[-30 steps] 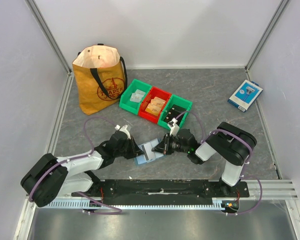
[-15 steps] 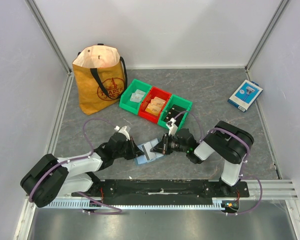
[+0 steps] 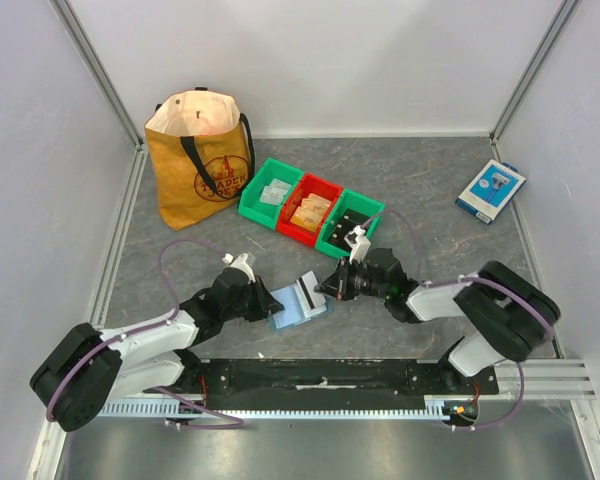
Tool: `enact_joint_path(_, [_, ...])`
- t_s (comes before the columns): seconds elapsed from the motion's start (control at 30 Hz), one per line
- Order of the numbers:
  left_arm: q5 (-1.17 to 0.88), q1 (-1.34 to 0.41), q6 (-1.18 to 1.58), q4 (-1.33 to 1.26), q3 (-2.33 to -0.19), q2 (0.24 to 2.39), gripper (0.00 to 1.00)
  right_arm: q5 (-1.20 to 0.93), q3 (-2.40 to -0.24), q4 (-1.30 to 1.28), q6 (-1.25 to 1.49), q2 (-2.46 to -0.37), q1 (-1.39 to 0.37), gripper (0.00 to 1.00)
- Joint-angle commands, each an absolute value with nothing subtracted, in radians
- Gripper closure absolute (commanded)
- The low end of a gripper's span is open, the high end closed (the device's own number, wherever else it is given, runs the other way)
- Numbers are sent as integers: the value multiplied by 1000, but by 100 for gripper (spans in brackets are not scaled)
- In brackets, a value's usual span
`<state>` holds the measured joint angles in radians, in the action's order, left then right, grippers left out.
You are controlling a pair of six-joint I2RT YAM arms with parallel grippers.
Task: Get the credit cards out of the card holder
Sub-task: Remove the credit card from the card holder, then place the credit card in the storage box.
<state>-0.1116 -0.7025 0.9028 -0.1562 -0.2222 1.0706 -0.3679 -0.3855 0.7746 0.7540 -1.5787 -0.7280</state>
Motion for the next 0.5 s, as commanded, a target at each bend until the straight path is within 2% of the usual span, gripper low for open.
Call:
enact_joint_path(0.0, [-60,-703,926,-57,-233,994,77,-253,-410,537,592,-1409,-724,100])
enact_joint_path(0.03, [-60,-703,934,-46,-241,971,73,-236,-413,502,572,-1364,-724,100])
enact_joint_path(0.17, [-72,-703,946,-25,-293,873,43,-122,-442,358,479,-1183,-756,100])
enact_joint_path(0.27, [-101,-703,951,-6,-357,839,30,19,-474,267,385,-1094,-820,100])
enact_joint_path(0.37, [-161,-703,969,-8,-431,831,21,167,-494,227,293,-1039,-915,99])
enact_joint_path(0.47, [-190,-704,1005,-8,-482,819,20,346,-517,207,206,-1029,-1018,99])
